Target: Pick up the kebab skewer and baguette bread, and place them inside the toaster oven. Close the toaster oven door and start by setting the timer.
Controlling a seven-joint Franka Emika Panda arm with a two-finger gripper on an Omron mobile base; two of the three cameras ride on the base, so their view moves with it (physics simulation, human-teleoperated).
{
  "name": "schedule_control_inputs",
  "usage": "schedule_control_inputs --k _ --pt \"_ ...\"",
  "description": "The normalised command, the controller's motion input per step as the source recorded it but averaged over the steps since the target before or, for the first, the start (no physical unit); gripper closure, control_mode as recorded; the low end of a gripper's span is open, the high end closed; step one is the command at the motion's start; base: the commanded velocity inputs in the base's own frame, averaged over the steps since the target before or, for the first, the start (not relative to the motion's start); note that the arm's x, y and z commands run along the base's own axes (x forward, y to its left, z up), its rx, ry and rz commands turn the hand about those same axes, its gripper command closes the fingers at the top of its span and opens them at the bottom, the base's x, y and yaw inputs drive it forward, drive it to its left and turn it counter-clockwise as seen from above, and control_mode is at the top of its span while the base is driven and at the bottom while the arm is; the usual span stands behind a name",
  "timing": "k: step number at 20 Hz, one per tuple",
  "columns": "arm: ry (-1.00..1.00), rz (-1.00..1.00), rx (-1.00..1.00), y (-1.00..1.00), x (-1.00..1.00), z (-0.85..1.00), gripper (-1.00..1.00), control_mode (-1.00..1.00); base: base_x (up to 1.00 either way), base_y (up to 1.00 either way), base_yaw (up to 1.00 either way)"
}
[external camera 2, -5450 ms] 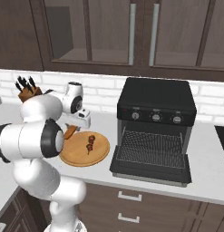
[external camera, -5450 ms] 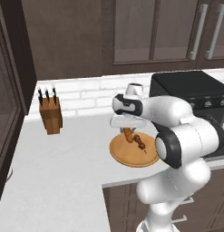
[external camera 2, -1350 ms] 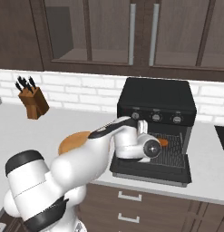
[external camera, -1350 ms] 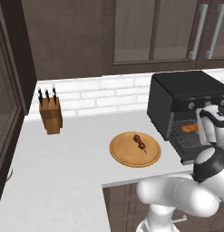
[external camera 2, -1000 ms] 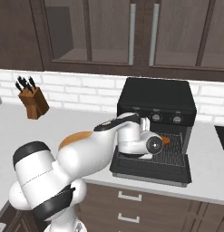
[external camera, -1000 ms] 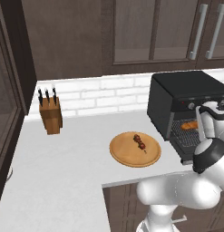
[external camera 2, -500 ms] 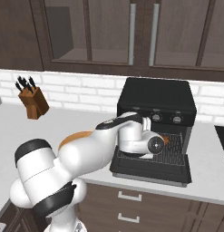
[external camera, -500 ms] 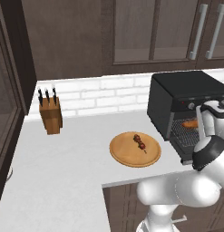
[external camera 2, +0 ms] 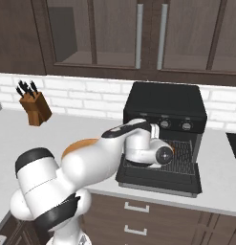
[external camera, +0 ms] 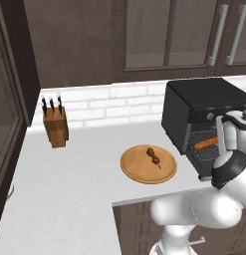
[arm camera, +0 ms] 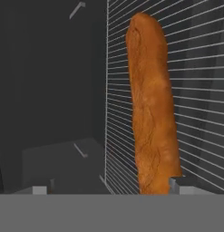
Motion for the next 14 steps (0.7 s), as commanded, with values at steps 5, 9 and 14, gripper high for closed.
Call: schedule_control_inputs --k 5,9,14 --pt "-0.01 0.00 0.00 0.00 -0.33 0.04 -1.00 -1.00 0.00 0.00 0.00" --pt "0.00 0.00 -0.02 0.24 -0.63 0.57 -1.00 -1.00 0.00 0.00 0.00" --pt "0.01 0.20 -0.14 0.92 -0.66 0.72 -1.00 -1.00 0.00 0.00 0.00"
